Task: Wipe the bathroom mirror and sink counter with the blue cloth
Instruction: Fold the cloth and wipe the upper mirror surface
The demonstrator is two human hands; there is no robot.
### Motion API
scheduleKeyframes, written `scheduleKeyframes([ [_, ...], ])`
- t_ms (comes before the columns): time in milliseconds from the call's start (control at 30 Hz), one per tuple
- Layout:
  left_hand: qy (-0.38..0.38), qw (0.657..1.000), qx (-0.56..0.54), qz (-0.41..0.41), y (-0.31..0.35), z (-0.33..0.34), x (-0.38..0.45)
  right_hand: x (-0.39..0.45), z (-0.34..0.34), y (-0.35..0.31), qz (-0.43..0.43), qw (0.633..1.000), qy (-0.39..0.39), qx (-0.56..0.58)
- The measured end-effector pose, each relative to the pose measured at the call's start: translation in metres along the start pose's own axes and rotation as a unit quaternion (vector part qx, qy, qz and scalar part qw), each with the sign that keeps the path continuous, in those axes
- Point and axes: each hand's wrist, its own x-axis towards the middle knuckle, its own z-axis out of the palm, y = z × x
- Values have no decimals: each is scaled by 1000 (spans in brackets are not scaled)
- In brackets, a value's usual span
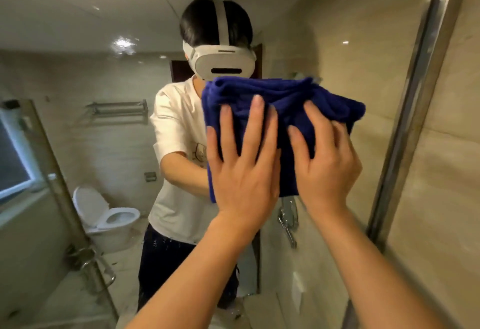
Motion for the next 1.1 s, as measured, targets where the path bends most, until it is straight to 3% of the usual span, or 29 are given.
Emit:
scheduleKeyframes([
  [100, 8, 998, -61, 7, -7, 0, 7, -2, 6, -4, 64, 998, 10, 3],
  [200, 7, 996, -93, -13, -36, -14, 6, -8, 14, -32, 70, 997, 9, 15],
  [500, -56, 991, 107, -64, -163, -71, -12, -16, 57, -167, -11, 996, -19, 81],
  [667, -74, 993, 87, -36, -132, -65, 3, -5, 46, -139, -13, 999, -1, 44],
  [867, -77, 994, 45, 66, -87, -45, 57, 33, 37, -91, 122, 991, 33, 34],
  [967, -76, 991, 54, 91, -101, -52, 85, 55, 47, -105, 142, 988, 56, 40],
  [1100, -45, 996, 55, 55, -147, -74, 110, 85, 65, -158, 99, 989, 76, 73],
])
